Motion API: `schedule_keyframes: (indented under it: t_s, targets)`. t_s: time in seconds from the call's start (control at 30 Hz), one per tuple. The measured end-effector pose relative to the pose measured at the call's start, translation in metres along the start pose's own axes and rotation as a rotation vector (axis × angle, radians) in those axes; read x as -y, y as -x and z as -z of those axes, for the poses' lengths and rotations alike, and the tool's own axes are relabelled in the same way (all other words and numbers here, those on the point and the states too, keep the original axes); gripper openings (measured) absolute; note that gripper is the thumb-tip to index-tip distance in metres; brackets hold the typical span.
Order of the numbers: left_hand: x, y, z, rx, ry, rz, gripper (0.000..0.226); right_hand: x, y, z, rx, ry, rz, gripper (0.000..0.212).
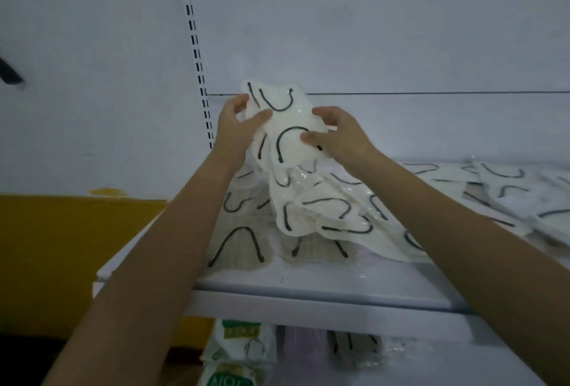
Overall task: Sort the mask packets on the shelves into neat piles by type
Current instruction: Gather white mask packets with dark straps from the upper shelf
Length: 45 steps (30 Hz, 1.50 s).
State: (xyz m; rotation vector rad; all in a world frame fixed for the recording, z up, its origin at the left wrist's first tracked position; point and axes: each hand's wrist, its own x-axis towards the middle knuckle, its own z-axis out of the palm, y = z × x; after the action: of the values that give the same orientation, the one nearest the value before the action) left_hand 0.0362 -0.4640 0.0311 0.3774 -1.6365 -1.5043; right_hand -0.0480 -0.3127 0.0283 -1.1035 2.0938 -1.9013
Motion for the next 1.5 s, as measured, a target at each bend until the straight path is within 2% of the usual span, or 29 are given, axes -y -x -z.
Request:
schedule_keyframes:
  t_s: [0.07,0.2,0.23,0.37,0.43,0.5,0.7,0.8,0.87,1.0,1.17,1.27,1.4,1.5]
  targets:
    - [0.009,0.0,-0.003,0.002,-0.096,-0.063,0.052,-0.005,0.004,-0.004,0.016,0.079,0.026,0.053]
    - [0.01,-0.009,0.019,0.055,-0.054,-0.01,0.05,-0.009,0.004,-0.009,0.186,0.159,-0.036,0.058]
    - [0.008,-0.012,0.027,0.047,-0.039,-0.005,0.048,-0.009,0.002,-0.01,0.233,0.221,-0.057,0.06]
    - [0.006,-0.021,0.054,-0.065,-0.129,-0.132,0.048,-0.009,-0.009,-0.015,0.421,0.799,-0.12,0.068]
    - [0.009,-0.025,0.061,-0.113,-0.156,-0.164,0.049,-0.014,-0.008,-0.022,0.532,0.898,-0.182,0.078]
    - [0.013,-0.026,0.063,-0.133,-0.161,-0.168,0.048,-0.018,-0.008,-0.028,0.571,0.901,-0.201,0.089]
    - [0.025,-0.02,0.059,-0.144,-0.142,-0.101,0.047,-0.03,-0.008,-0.028,0.547,0.9,-0.273,0.093]
    - [0.026,-0.019,0.057,-0.181,-0.066,-0.083,0.047,-0.035,-0.012,-0.022,0.341,0.77,-0.185,0.068]
    - [0.025,-0.018,0.057,-0.212,0.002,-0.075,0.046,-0.039,-0.016,-0.014,0.227,0.795,-0.161,0.049]
    - [0.014,-0.015,0.059,-0.325,0.183,-0.081,0.044,-0.055,-0.016,-0.002,0.282,0.887,-0.245,0.041]
    - [0.014,-0.015,0.063,-0.269,0.362,-0.043,0.04,-0.047,-0.014,-0.007,0.374,0.633,-0.12,0.041]
    - [0.018,-0.016,0.06,-0.221,0.225,0.033,0.039,-0.048,-0.02,-0.002,0.297,0.782,-0.135,0.047]
    - [0.027,-0.014,0.055,-0.116,-0.058,0.118,0.043,-0.047,-0.024,0.029,0.241,1.024,-0.406,0.058]
    - [0.028,-0.012,0.051,-0.076,-0.119,0.091,0.044,-0.045,-0.017,0.04,0.259,1.039,-0.479,0.066]
